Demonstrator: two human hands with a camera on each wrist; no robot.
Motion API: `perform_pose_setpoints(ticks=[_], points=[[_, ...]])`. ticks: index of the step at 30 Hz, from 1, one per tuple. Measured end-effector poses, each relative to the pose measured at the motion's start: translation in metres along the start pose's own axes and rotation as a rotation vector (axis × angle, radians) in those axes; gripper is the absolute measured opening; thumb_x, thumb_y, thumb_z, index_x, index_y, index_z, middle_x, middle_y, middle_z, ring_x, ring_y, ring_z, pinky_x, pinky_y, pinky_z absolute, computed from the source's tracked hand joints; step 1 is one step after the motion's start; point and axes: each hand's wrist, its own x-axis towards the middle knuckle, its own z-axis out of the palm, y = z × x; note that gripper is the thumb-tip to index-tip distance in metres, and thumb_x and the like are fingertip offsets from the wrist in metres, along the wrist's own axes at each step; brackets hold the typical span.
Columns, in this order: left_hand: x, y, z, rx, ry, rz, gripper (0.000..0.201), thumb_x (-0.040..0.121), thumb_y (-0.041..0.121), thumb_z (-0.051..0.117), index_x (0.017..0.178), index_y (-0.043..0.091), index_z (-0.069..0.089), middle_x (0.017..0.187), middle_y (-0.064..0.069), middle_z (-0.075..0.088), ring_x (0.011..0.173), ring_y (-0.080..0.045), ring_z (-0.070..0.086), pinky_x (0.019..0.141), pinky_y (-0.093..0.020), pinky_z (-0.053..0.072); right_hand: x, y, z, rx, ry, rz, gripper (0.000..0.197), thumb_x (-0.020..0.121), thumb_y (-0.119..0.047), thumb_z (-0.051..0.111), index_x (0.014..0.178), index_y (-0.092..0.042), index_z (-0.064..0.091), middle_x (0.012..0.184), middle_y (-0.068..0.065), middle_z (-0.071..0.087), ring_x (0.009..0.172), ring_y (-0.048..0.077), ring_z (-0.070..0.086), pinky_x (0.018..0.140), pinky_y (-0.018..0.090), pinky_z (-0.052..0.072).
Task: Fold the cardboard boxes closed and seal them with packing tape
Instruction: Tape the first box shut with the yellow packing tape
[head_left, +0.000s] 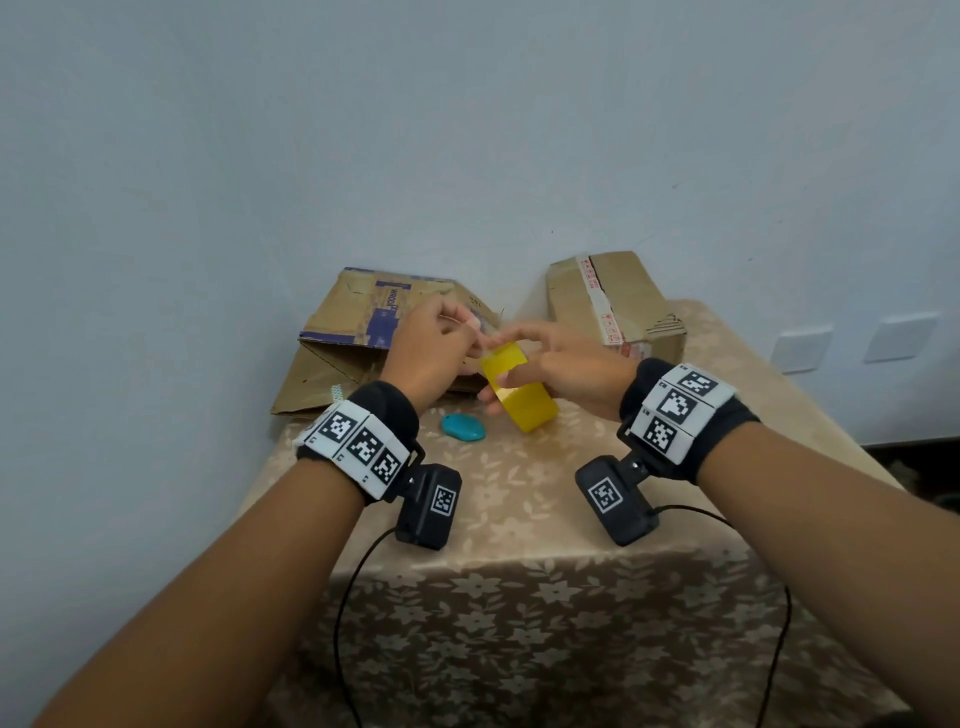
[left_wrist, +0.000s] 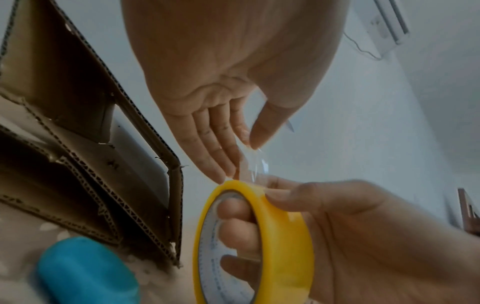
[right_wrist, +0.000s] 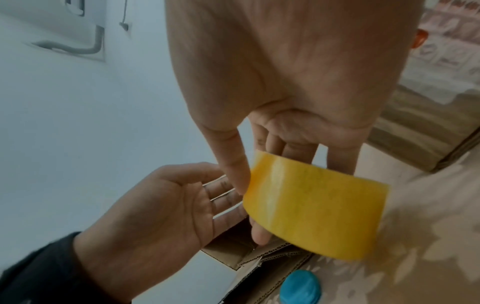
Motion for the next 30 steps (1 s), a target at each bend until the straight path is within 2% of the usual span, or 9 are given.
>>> perform_pose_setpoints(ticks=[3, 8, 11, 14, 16, 18, 21, 26, 30], points=[[0.000, 0.001, -0.005, -0.014, 0.002, 0.040, 0.010, 0.089, 0.011, 0.074, 0.094, 0.012, 0.065, 0.098, -0.016, 0.073, 0.093, -0.030, 0.073, 0.082, -0.052, 0.062, 0.000, 0.002, -0.003, 0.032, -0.009, -0.024, 0.046, 0.095, 0.005, 0.063, 0.135, -0.015, 0.054, 0.107, 0.022, 0.076, 0.103, 0.038, 0.074, 0.095, 0.048, 0.058], [-0.001, 0.003, -0.003, 0.092, 0.076, 0.185, 0.009, 0.090, 0.008, 0.074, 0.086, 0.013, 0.067, 0.085, -0.010, 0.072, 0.078, -0.025, 0.072, 0.076, -0.047, 0.062, -0.003, -0.005, 0.005, 0.007, 0.008, 0.055, 0.034, 0.101, -0.005, 0.061, 0.131, -0.016, 0.049, 0.099, 0.024, 0.077, 0.090, 0.034, 0.077, 0.062, 0.030, 0.060], [0.003, 0.011, -0.006, 0.053, 0.143, 0.238, 0.009, 0.092, 0.006, 0.071, 0.089, 0.012, 0.065, 0.083, -0.004, 0.071, 0.075, -0.018, 0.071, 0.074, -0.037, 0.063, 0.003, -0.005, 0.009, 0.015, 0.068, 0.049, 0.024, 0.106, -0.020, 0.056, 0.126, -0.012, 0.047, 0.090, 0.025, 0.076, 0.073, 0.034, 0.076, 0.057, 0.033, 0.060], [0.009, 0.010, -0.009, -0.041, 0.214, 0.220, 0.007, 0.093, 0.004, 0.070, 0.093, 0.009, 0.065, 0.087, -0.007, 0.070, 0.078, -0.018, 0.071, 0.071, -0.034, 0.063, 0.006, -0.006, 0.012, 0.024, 0.045, 0.014, 0.027, 0.106, -0.027, 0.056, 0.126, -0.009, 0.049, 0.080, 0.020, 0.073, 0.063, 0.028, 0.071, 0.054, 0.033, 0.059], [0.014, 0.003, -0.009, -0.082, 0.225, 0.166, 0.007, 0.093, 0.006, 0.070, 0.094, 0.010, 0.065, 0.095, -0.013, 0.071, 0.088, -0.027, 0.072, 0.069, -0.033, 0.063, 0.003, -0.006, 0.013, 0.061, -0.021, 0.013, 0.024, 0.104, -0.023, 0.059, 0.123, -0.010, 0.051, 0.080, 0.015, 0.072, 0.067, 0.025, 0.070, 0.059, 0.033, 0.061], [0.017, -0.003, -0.010, -0.093, 0.213, 0.119, 0.008, 0.094, 0.006, 0.070, 0.093, 0.012, 0.064, 0.099, -0.016, 0.070, 0.092, -0.030, 0.071, 0.068, -0.032, 0.063, -0.001, -0.005, 0.014, 0.102, -0.096, 0.038, 0.024, 0.102, -0.013, 0.060, 0.124, -0.011, 0.051, 0.084, 0.012, 0.071, 0.074, 0.024, 0.070, 0.071, 0.034, 0.062], [0.019, -0.004, -0.010, -0.091, 0.205, 0.128, 0.011, 0.094, 0.006, 0.070, 0.091, 0.013, 0.063, 0.098, -0.017, 0.069, 0.088, -0.024, 0.070, 0.067, -0.032, 0.063, -0.001, -0.006, 0.013, 0.106, -0.111, 0.063, 0.029, 0.101, -0.003, 0.060, 0.127, -0.008, 0.049, 0.089, 0.015, 0.072, 0.077, 0.025, 0.071, 0.078, 0.037, 0.062], [0.019, -0.001, -0.005, -0.051, 0.209, 0.197, 0.014, 0.096, 0.007, 0.067, 0.090, 0.017, 0.060, 0.097, -0.010, 0.066, 0.086, -0.018, 0.066, 0.063, -0.028, 0.061, 0.001, -0.010, 0.011, 0.115, -0.032, 0.143, 0.033, 0.098, -0.003, 0.064, 0.128, -0.010, 0.052, 0.097, 0.021, 0.075, 0.086, 0.031, 0.073, 0.091, 0.046, 0.059], [0.018, -0.009, -0.006, -0.046, 0.217, 0.125, 0.011, 0.097, 0.007, 0.065, 0.093, 0.015, 0.059, 0.099, -0.007, 0.065, 0.086, -0.016, 0.066, 0.063, -0.028, 0.061, -0.003, -0.011, 0.010, 0.118, -0.097, 0.139, 0.037, 0.097, -0.001, 0.064, 0.131, -0.010, 0.053, 0.100, 0.021, 0.076, 0.085, 0.028, 0.075, 0.087, 0.042, 0.060]])
